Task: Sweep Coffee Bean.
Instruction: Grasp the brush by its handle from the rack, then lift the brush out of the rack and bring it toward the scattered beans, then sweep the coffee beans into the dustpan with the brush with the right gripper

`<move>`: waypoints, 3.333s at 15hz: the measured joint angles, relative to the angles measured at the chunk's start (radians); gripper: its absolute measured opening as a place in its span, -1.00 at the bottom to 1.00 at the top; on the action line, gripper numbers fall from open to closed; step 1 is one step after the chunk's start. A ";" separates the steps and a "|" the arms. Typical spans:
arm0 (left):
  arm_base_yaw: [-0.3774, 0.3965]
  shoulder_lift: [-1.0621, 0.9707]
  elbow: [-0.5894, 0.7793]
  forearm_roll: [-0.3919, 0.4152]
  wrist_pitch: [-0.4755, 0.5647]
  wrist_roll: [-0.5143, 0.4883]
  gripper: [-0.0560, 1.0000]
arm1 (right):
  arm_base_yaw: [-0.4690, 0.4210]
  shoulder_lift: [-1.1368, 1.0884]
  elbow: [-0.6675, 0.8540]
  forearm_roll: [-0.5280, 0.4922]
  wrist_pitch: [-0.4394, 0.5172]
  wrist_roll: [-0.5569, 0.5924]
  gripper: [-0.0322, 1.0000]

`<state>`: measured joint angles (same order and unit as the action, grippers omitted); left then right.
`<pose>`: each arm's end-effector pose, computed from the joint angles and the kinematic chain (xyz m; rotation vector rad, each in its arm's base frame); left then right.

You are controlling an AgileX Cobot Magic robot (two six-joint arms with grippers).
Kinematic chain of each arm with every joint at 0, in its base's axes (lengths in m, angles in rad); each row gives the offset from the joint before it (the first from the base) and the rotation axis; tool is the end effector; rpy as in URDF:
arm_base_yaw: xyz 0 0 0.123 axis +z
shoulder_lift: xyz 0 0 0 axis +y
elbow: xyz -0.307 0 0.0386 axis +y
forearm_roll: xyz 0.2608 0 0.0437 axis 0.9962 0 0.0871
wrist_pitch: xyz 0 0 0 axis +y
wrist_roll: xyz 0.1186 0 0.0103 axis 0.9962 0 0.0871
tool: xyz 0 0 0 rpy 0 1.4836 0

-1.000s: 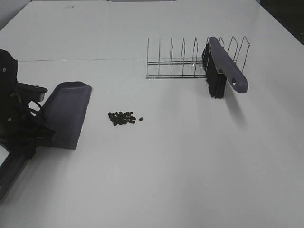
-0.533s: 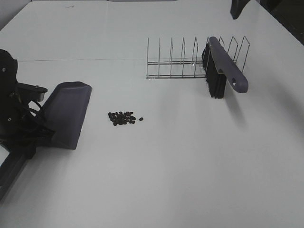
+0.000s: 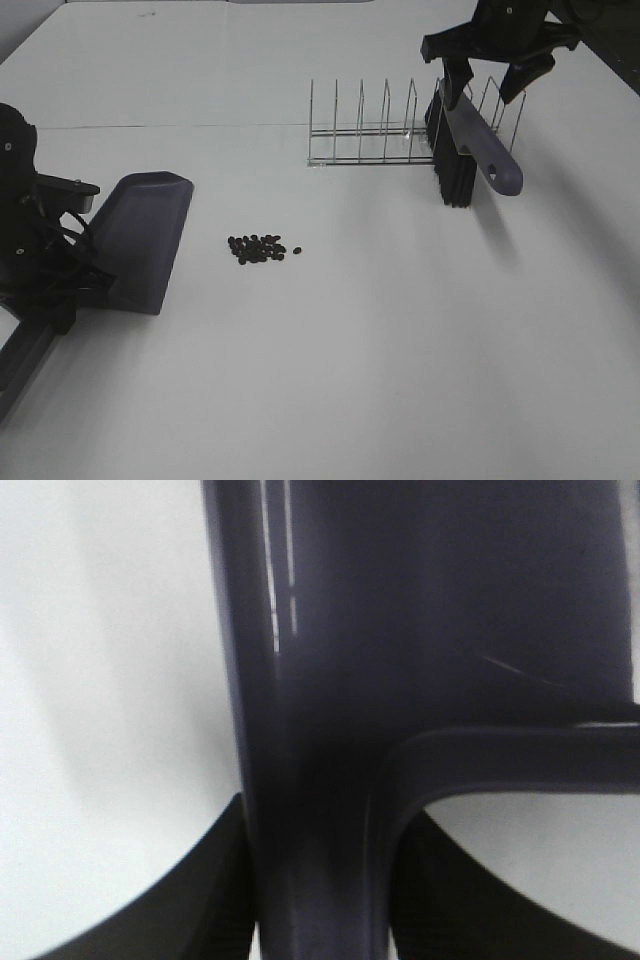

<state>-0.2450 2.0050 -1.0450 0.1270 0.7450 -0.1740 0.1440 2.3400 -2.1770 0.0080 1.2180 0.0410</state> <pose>0.3366 -0.0736 0.0782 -0.2585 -3.0991 -0.1428 0.5325 0.0781 0.2030 -0.1451 2.8624 0.0482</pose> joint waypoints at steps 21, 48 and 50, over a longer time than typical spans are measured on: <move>-0.066 0.001 -0.002 0.111 0.096 -0.067 -0.27 | -0.032 -0.011 -0.008 0.049 -0.017 0.021 -0.22; -0.147 0.064 -0.149 0.220 0.268 -0.187 -0.27 | 0.506 -0.086 0.469 -0.413 -0.084 0.258 -0.22; -0.105 0.064 -0.149 0.215 0.272 -0.154 -0.27 | 0.506 -0.086 0.469 -0.413 -0.087 0.258 -0.22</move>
<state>-0.3500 2.0690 -1.1940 0.3420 1.0170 -0.3280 0.6500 2.2540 -1.7080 -0.4050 1.1310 0.2990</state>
